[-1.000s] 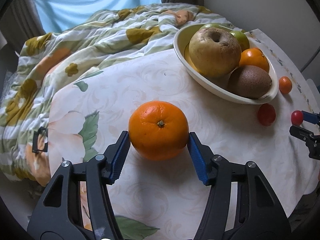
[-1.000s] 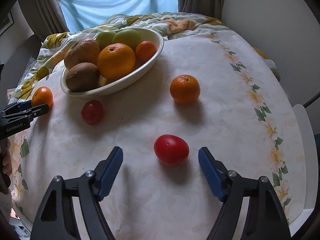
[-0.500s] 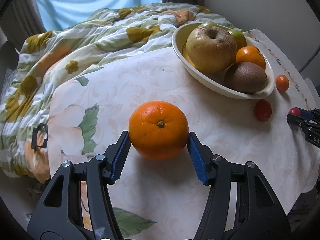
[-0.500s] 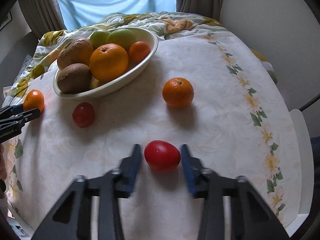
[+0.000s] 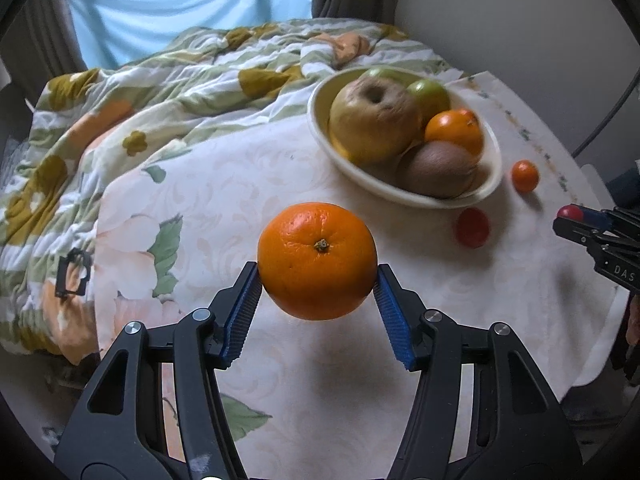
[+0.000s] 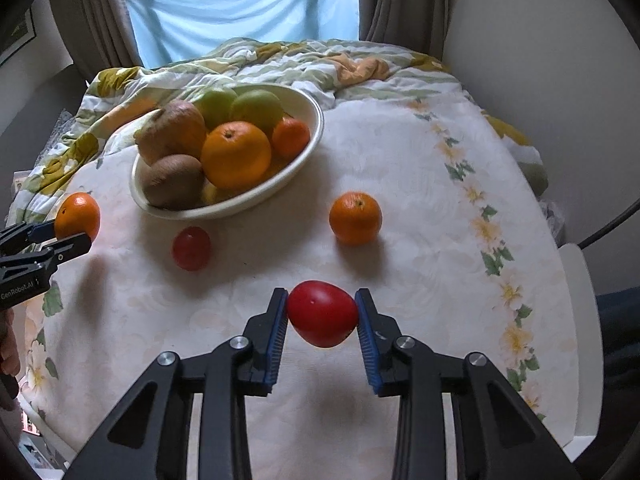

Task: Organize fruits
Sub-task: 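Carry the large orange into the bowl and open the left tool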

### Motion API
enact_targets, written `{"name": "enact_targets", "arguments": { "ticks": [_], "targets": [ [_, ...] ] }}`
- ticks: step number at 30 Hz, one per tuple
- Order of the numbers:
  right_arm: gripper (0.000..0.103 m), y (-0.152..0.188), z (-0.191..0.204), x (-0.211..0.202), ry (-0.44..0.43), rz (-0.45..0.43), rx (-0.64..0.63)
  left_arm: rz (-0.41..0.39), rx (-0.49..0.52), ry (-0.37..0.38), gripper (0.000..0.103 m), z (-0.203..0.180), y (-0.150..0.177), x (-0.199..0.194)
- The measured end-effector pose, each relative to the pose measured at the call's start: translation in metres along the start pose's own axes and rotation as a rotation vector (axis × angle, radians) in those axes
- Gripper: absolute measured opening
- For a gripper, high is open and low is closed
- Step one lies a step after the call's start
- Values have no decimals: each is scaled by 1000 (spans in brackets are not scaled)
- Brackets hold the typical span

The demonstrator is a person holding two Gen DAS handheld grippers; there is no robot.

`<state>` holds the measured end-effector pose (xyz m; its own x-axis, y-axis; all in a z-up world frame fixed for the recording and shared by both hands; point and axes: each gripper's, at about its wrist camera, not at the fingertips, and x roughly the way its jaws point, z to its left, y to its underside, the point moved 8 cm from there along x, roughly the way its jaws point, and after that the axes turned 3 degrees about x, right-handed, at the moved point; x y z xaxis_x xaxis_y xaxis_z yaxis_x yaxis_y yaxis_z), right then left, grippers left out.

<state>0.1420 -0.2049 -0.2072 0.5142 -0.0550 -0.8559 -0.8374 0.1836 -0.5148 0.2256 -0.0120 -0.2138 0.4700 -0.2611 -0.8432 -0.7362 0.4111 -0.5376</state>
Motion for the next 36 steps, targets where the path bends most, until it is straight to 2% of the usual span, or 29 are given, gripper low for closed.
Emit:
{"name": "enact_targets", "arguments": {
  "ticks": [10,18,26,36],
  "targets": [
    [31,-28,5,-38,-29,-48,7,-66,11,31,64,-15,-32,-42],
    [31,-59,1,-55,-68,-89,-5,-116,12,36,64,-34,-68,-54],
    [31,-92,-8,-51,-118,-96,-79,-128,-4,15,64,-60,-103,-37],
    [31,-121,-32,-15,-175,-47,-161,-77,-36,-38,64,-90,-133,15]
  ]
}}
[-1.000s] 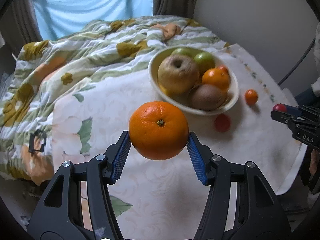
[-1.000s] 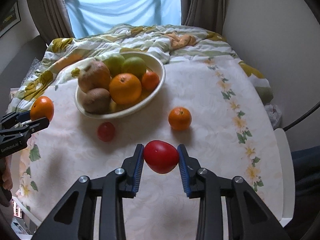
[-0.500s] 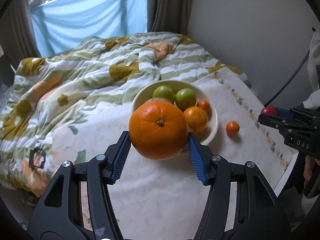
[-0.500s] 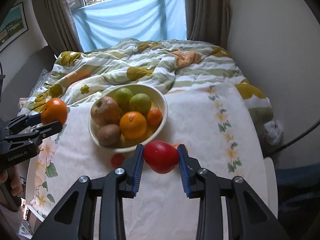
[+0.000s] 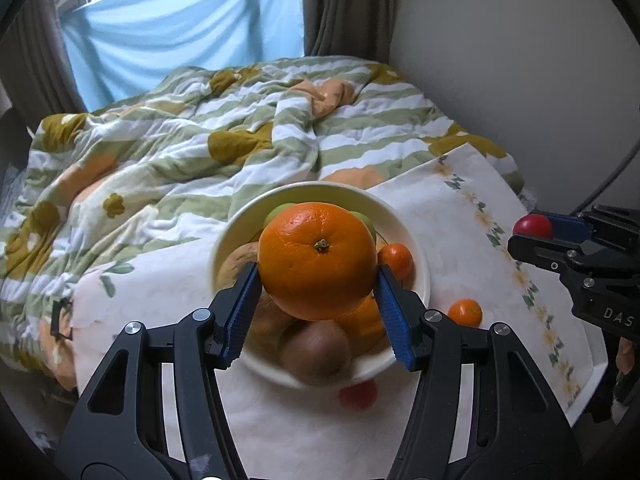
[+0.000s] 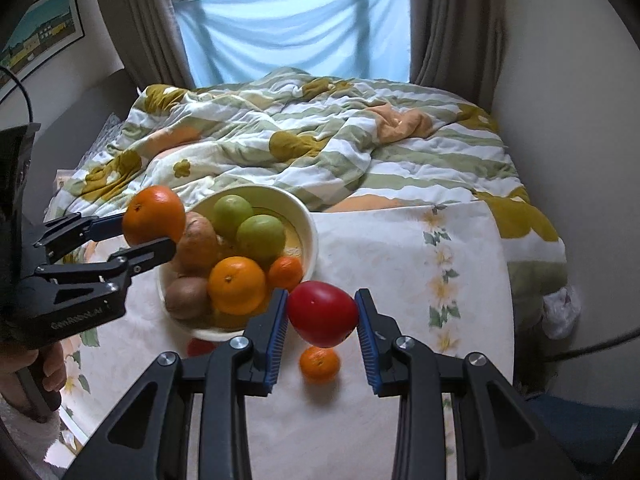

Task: Organize fruits
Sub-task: 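Carry the large orange into the bowl and open the left tool, then lower the red tomato into the bowl and open the right tool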

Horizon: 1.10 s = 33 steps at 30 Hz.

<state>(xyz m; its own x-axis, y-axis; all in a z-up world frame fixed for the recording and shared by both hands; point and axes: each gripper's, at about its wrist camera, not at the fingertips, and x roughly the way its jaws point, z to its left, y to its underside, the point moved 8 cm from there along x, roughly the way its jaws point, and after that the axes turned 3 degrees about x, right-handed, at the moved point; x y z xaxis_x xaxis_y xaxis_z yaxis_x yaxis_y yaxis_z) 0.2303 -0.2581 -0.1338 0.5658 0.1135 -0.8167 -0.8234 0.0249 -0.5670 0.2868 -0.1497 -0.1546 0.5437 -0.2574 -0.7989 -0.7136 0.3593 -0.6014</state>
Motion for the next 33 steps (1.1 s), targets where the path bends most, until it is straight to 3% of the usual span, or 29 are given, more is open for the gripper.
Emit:
{"name": "enact_targets", "arguments": {
  "ticks": [18,26,27,29,30,33],
  "targets": [
    [31,-18,-24,47,-71,56,-70,54,40,-122,64,-21,1,46],
    [31,-19,-24,50,-77,60,-73,43,8,-89,65,-18,1,45],
    [31,-19,-24,50,-77,59,-73,40,1,-83,67,-17,1,44],
    [31,-21,-23,50,-78,56,-75,26,-13,-78,84,-16,0,40],
    [31,-22,-22,50,-79,54,-76,12,-21,-77,97,-15,-1,35],
    [31,-27,-19,49,-85,49,-80,-22,-34,-67,102,-14,-4,24]
  ]
}}
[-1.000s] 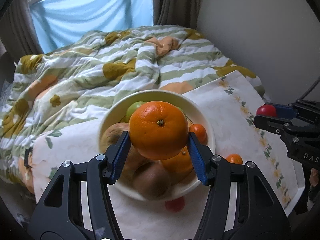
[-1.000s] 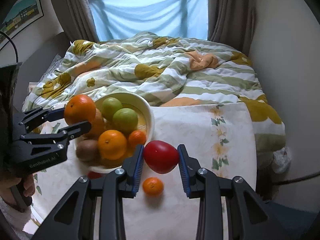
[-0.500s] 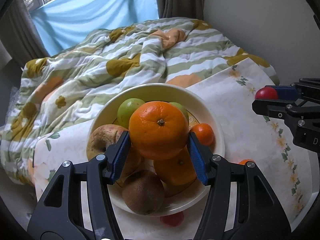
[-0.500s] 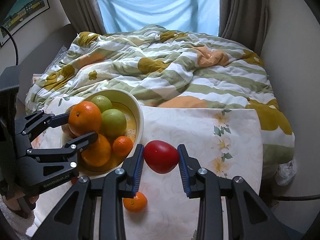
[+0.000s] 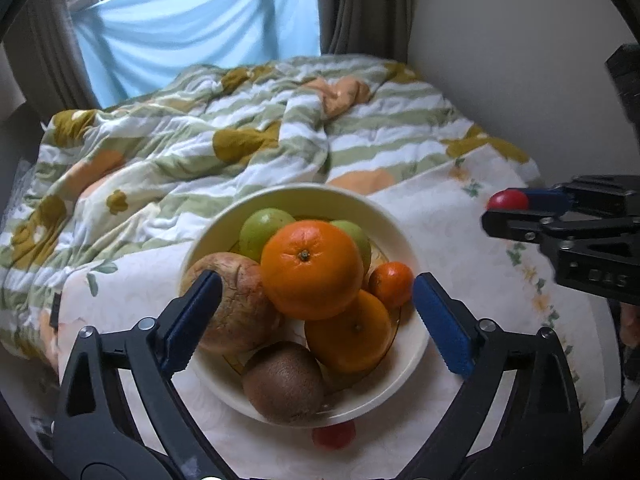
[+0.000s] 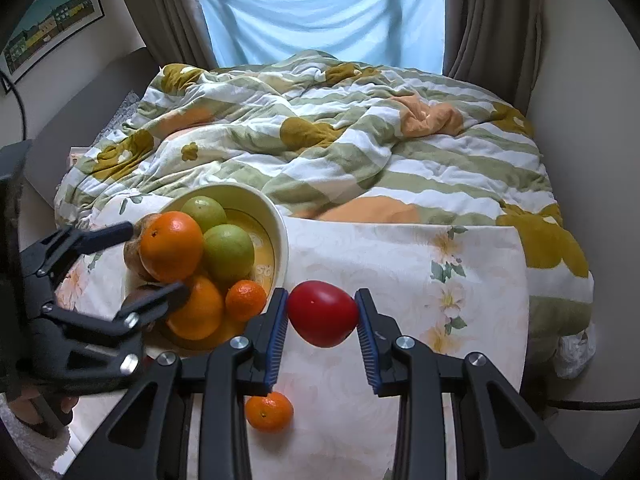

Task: Organize fruits
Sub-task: 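Lower the red tomato into the bowl and open the right tool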

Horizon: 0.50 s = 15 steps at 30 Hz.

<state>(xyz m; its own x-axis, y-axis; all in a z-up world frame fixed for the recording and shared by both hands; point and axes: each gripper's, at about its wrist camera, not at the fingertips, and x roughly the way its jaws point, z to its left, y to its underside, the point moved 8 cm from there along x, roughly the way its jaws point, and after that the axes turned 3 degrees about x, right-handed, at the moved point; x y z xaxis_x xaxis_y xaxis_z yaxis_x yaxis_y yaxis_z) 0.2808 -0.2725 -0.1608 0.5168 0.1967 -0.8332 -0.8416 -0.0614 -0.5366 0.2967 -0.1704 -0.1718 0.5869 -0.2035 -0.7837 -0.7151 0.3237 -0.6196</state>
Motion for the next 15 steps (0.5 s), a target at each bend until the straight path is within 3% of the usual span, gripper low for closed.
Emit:
{"name": "enact_targets", "arguments": {
  "ticks": [15],
  "targets": [
    [31,-21,32,18,-150,-1,-127,14,-90,-32,103,28,15,-32]
  ]
}}
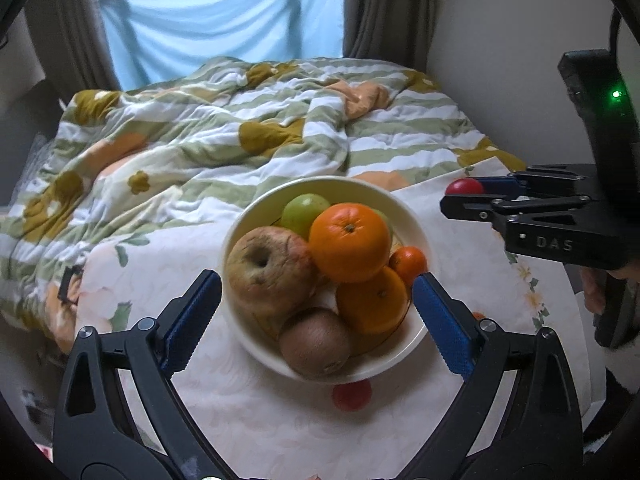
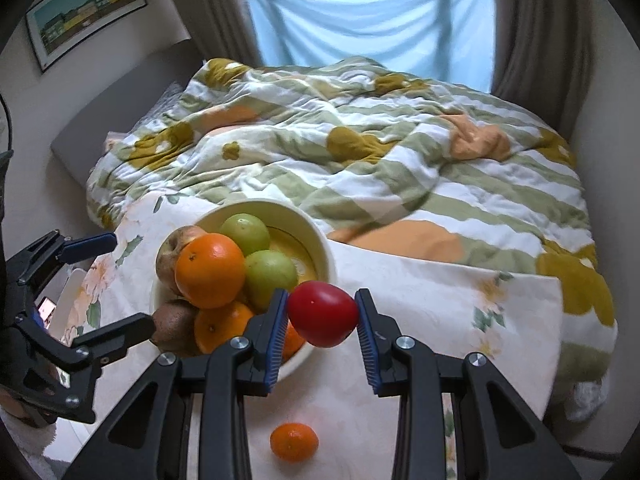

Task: Organize fruits
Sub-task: 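Lower the red tomato into the bowl and open the right tool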

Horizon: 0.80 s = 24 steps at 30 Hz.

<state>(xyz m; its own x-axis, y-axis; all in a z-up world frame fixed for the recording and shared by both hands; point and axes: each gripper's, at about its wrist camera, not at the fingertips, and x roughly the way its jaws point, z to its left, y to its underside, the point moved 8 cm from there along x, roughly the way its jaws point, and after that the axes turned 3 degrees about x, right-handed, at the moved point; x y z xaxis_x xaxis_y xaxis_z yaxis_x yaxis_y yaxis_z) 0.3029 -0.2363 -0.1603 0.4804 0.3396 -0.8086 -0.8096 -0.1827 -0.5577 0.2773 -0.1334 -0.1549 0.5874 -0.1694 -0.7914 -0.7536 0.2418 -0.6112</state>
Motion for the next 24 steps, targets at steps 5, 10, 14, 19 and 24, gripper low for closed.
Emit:
{"name": "enact_targets", "arguments": {
  "ticks": [5,10,14,19,24],
  "targets": [
    [31,2,7,18,-13,11,-68,5,-44,-9,103,9,13,2],
    [31,4,7,31,-20,10,-101,22,-87,-15,103,19,25,7],
    [31,5,8,38,-14,12,-129,35,-102,-13,103,23,32,11],
    [65,8,11,38,2,5,-144,42,-94,-12,103,25,37,12],
    [90,8,9,25,40,-37,-136,36,-95,-14,103,28,37,10]
  ]
}}
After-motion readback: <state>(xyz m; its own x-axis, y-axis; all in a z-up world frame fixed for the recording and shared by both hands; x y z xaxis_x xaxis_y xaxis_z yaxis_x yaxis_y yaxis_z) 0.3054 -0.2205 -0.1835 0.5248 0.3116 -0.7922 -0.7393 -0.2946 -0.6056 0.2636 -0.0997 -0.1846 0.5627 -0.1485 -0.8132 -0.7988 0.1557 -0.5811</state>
